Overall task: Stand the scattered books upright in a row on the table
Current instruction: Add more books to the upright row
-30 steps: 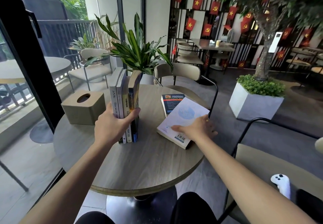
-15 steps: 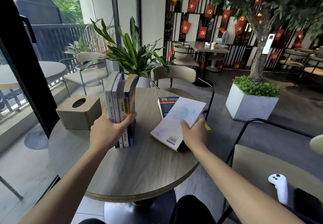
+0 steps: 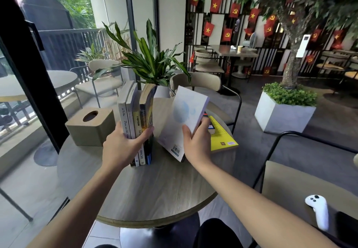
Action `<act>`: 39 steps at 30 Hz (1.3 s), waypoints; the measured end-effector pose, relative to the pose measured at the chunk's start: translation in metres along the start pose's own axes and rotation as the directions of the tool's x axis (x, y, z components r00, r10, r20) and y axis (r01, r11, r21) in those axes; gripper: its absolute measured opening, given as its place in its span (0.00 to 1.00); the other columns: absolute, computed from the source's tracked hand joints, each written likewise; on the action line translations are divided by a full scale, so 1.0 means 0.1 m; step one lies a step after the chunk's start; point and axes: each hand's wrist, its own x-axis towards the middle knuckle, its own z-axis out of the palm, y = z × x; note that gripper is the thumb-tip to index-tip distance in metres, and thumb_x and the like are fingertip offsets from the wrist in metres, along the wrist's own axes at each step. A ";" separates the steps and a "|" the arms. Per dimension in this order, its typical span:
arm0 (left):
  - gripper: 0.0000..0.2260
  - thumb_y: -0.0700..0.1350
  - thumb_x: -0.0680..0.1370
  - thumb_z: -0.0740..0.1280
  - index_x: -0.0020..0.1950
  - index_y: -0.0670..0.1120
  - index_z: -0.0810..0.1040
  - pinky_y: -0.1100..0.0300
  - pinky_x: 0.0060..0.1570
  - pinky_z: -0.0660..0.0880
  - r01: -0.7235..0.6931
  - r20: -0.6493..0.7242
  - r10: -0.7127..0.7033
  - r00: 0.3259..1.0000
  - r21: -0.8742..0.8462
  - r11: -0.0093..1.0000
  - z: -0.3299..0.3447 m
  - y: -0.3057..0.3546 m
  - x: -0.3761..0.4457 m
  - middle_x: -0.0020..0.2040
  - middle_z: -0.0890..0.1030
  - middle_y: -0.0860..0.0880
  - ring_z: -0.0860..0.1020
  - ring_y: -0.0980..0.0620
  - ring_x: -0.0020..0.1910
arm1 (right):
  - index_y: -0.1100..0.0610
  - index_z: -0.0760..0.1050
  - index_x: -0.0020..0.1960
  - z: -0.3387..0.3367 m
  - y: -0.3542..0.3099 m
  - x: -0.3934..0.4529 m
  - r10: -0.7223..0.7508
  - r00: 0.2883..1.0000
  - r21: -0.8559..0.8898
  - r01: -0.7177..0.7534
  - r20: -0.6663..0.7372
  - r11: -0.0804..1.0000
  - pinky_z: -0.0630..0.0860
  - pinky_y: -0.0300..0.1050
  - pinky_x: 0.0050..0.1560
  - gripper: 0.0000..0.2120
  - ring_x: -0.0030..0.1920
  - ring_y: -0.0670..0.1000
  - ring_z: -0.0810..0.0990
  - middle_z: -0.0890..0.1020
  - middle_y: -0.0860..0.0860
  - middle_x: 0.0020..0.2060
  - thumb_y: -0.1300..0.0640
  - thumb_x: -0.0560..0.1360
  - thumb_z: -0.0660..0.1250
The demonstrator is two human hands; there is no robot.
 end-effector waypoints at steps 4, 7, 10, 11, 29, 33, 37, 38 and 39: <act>0.40 0.75 0.66 0.66 0.67 0.48 0.72 0.58 0.42 0.78 -0.003 0.003 0.003 1.000 -0.016 1.000 -0.02 0.01 -0.02 0.56 0.82 0.50 0.81 0.50 0.49 | 0.59 0.64 0.59 0.17 -0.05 -0.05 -0.057 0.997 0.008 0.057 0.053 0.998 0.77 0.51 0.44 0.14 0.51 0.60 0.82 0.82 0.58 0.54 0.61 0.78 0.67; 0.41 0.77 0.64 0.66 0.66 0.49 0.73 0.63 0.40 0.74 -0.004 -0.001 0.004 1.000 -0.012 1.000 -0.04 0.03 -0.03 0.52 0.82 0.53 0.80 0.53 0.46 | 0.61 0.64 0.64 0.23 -0.09 -0.11 -0.099 0.978 -0.010 0.102 0.182 0.995 0.72 0.46 0.44 0.16 0.55 0.61 0.81 0.81 0.60 0.57 0.60 0.80 0.65; 0.39 0.74 0.64 0.67 0.66 0.49 0.72 0.63 0.40 0.74 0.011 0.004 -0.011 1.000 -0.017 1.000 -0.05 0.04 -0.03 0.52 0.82 0.53 0.79 0.54 0.45 | 0.59 0.59 0.73 0.22 -0.13 -0.15 -0.109 0.904 -0.072 0.152 0.414 0.986 0.64 0.37 0.44 0.22 0.60 0.60 0.77 0.77 0.58 0.64 0.59 0.82 0.62; 0.39 0.74 0.64 0.68 0.66 0.49 0.72 0.63 0.41 0.75 0.012 0.005 -0.012 1.000 -0.028 1.000 -0.05 0.04 -0.03 0.52 0.82 0.53 0.79 0.54 0.45 | 0.57 0.56 0.76 0.21 -0.14 -0.16 -0.103 0.871 -0.050 0.144 0.481 0.988 0.65 0.36 0.47 0.25 0.63 0.58 0.76 0.76 0.57 0.66 0.58 0.82 0.61; 0.54 0.75 0.50 0.77 0.71 0.56 0.67 0.50 0.58 0.79 -0.081 0.051 0.086 0.995 -0.083 0.993 -0.10 -0.07 0.04 0.59 0.78 0.61 0.77 0.58 0.59 | 0.46 0.54 0.78 0.65 0.05 -0.11 -0.119 0.691 0.041 0.128 0.713 0.991 0.70 0.39 0.66 0.59 0.67 0.42 0.71 0.72 0.41 0.68 0.45 0.55 0.84; 0.53 0.73 0.52 0.78 0.72 0.57 0.65 0.50 0.58 0.78 -0.087 0.023 0.088 0.996 -0.037 0.996 -0.07 -0.11 0.05 0.59 0.78 0.62 0.77 0.58 0.59 | 0.47 0.58 0.74 0.72 0.07 -0.08 -0.144 0.713 0.069 0.133 0.686 0.989 0.74 0.35 0.61 0.56 0.63 0.38 0.74 0.75 0.39 0.62 0.50 0.54 0.85; 0.51 0.71 0.54 0.79 0.72 0.56 0.65 0.53 0.57 0.77 -0.087 0.000 0.087 0.996 -0.007 0.996 -0.05 -0.12 0.07 0.56 0.76 0.63 0.77 0.56 0.58 | 0.48 0.61 0.71 0.74 0.09 -0.04 -0.156 0.720 0.072 0.146 0.676 0.987 0.76 0.37 0.59 0.54 0.61 0.37 0.75 0.77 0.37 0.59 0.51 0.52 0.86; 0.51 0.70 0.54 0.79 0.72 0.56 0.66 0.54 0.56 0.76 -0.084 -0.008 0.084 0.996 -0.008 0.996 -0.04 -0.11 0.07 0.55 0.77 0.63 0.77 0.56 0.58 | 0.47 0.61 0.72 0.74 0.09 -0.03 -0.156 0.720 0.066 0.153 0.677 0.986 0.77 0.40 0.60 0.54 0.62 0.39 0.75 0.76 0.38 0.60 0.50 0.52 0.86; 0.50 0.69 0.54 0.80 0.72 0.55 0.66 0.54 0.56 0.76 -0.081 -0.018 0.081 0.997 -0.009 0.997 -0.03 -0.11 0.07 0.56 0.77 0.62 0.77 0.56 0.58 | 0.46 0.60 0.72 0.75 0.09 -0.03 -0.155 0.718 0.057 0.158 0.678 0.986 0.76 0.43 0.62 0.55 0.63 0.40 0.75 0.76 0.38 0.61 0.49 0.52 0.86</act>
